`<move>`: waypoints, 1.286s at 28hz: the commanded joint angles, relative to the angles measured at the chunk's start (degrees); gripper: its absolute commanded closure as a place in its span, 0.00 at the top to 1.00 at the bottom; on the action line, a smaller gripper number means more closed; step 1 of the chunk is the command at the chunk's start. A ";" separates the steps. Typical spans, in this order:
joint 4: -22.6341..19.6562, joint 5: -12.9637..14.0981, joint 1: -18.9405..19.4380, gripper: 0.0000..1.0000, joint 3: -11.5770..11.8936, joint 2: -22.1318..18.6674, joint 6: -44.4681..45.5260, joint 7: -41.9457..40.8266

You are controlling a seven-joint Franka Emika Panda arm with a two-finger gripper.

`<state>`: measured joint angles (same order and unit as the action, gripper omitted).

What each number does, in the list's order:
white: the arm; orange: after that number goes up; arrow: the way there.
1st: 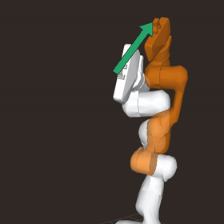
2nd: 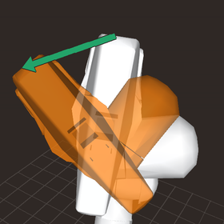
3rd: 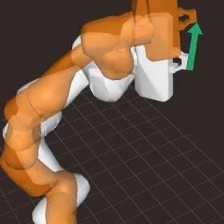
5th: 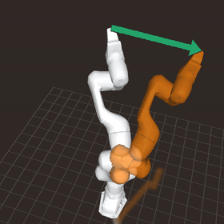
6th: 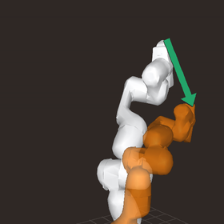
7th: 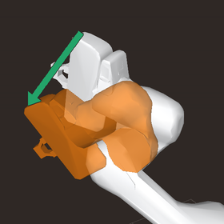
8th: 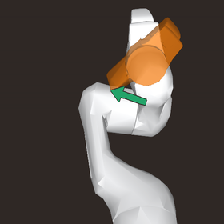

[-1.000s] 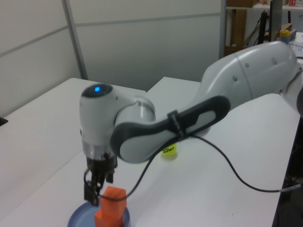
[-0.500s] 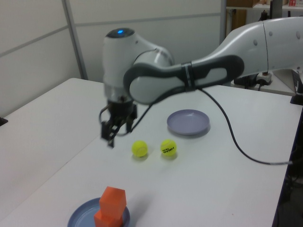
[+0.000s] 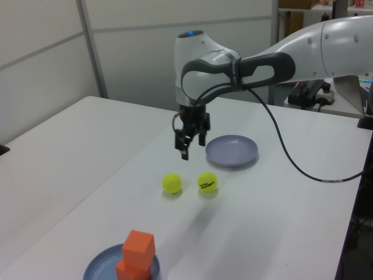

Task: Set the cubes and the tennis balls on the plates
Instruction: 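Move to a tennis ball and grasp it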

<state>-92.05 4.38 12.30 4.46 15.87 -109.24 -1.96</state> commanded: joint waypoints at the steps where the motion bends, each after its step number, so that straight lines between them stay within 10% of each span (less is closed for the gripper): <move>1: -6.39 1.95 1.06 1.00 2.48 -1.89 -1.66 -5.51; 9: -13.42 2.03 0.10 1.00 3.89 -1.45 -13.00 -7.00; 32: -13.77 1.95 0.01 1.00 5.21 5.58 -21.45 -7.62; 36: -13.86 2.03 0.18 0.84 5.21 6.72 -21.45 -7.62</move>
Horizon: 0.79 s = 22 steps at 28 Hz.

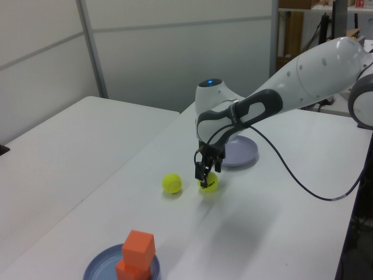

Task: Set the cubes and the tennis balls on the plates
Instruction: 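Move to a tennis ball and grasp it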

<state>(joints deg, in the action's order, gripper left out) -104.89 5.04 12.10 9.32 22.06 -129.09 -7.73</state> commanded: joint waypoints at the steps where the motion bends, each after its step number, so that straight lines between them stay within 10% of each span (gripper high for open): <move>1: -1.02 1.37 0.38 0.76 0.35 0.62 -1.69 -1.85; 7: -0.75 2.77 0.29 0.00 0.35 1.67 -3.27 -1.32; 22: 3.99 7.61 -0.85 0.00 8.17 0.62 -2.83 -2.11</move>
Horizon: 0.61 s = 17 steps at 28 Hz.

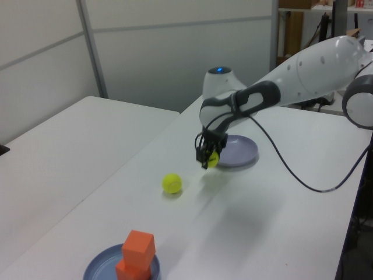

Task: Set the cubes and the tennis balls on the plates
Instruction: 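Carry the tennis ball to the lavender plate and release it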

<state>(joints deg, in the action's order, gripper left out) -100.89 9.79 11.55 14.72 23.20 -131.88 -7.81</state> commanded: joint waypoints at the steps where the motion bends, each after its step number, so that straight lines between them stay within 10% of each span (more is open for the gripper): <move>1: 0.25 4.00 -0.74 0.00 3.46 -0.18 -0.30 -2.12; 17: 5.97 6.12 -2.24 0.05 3.91 7.12 -1.97 -1.85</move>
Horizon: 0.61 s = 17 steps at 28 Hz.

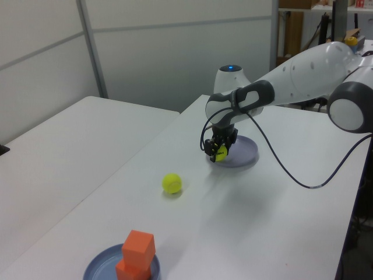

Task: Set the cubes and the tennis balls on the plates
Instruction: 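Carry the tennis ball to the lavender plate and release it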

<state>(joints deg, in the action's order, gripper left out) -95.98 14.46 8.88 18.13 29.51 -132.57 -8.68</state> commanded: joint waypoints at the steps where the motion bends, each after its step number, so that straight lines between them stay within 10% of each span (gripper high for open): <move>1: 1.06 1.44 0.35 0.34 0.59 0.82 -1.29 -1.07; 2: 1.14 1.36 0.35 0.81 0.59 0.82 -1.29 -0.98; 3: 2.01 1.44 0.35 1.00 0.68 0.73 -1.29 -1.07; 17: 2.99 1.80 2.01 1.00 0.07 -4.28 4.06 -0.72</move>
<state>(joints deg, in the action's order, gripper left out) -92.24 14.64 8.99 19.26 27.56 -132.52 -8.68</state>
